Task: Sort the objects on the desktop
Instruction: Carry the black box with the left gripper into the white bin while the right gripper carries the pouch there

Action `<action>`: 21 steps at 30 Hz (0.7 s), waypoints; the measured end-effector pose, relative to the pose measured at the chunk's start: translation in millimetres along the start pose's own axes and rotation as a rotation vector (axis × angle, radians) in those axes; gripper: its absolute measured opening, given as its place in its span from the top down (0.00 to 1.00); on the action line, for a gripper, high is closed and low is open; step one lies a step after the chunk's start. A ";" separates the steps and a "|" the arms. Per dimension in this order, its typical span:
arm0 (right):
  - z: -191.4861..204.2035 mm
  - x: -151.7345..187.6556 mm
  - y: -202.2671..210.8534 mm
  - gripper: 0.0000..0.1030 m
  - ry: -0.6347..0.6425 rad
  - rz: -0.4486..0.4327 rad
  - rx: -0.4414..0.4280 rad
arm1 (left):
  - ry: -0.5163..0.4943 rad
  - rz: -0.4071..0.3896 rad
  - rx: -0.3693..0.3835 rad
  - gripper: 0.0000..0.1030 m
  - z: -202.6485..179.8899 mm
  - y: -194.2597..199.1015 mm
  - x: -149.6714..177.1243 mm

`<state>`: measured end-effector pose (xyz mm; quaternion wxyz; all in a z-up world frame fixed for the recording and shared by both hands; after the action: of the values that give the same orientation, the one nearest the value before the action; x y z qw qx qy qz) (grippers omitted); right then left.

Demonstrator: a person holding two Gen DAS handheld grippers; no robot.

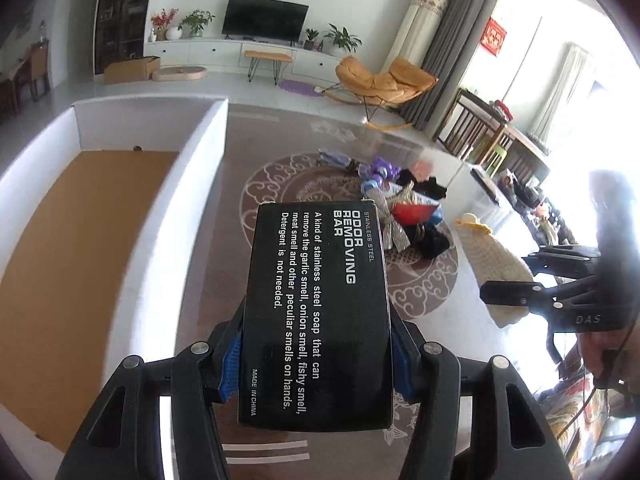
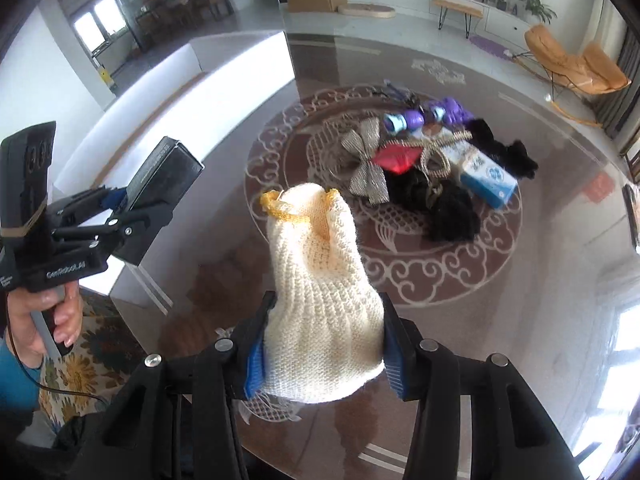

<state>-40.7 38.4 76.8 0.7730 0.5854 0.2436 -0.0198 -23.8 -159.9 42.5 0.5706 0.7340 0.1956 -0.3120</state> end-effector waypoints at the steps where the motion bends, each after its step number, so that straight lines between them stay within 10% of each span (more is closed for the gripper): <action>1: 18.2 -12.4 3.6 0.53 0.009 -0.024 -0.027 | 0.007 -0.025 -0.029 0.44 13.5 17.5 -4.6; 12: 279.8 -92.6 -48.3 0.53 0.220 -0.114 -0.323 | 0.218 0.109 -0.377 0.44 211.8 72.2 54.8; 21: 331.7 -75.1 -124.6 0.32 0.243 -0.033 -0.274 | 0.321 0.207 -0.419 0.24 241.6 57.3 101.5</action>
<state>-29.0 -323.2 60.2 0.8100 0.4687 0.3451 0.0716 30.3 -414.3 -22.8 0.7006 0.6561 0.2675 -0.0846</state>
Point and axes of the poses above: each gripper's, at about its wrist camera, not at the fingertips, and y roughly against the way its jaws point, z to its left, x to its underside, the point moved 6 cm from there along -y, roughly the way its jaws point, and after that the axes turned 10 degrees about -y, right-handed, at the moved point
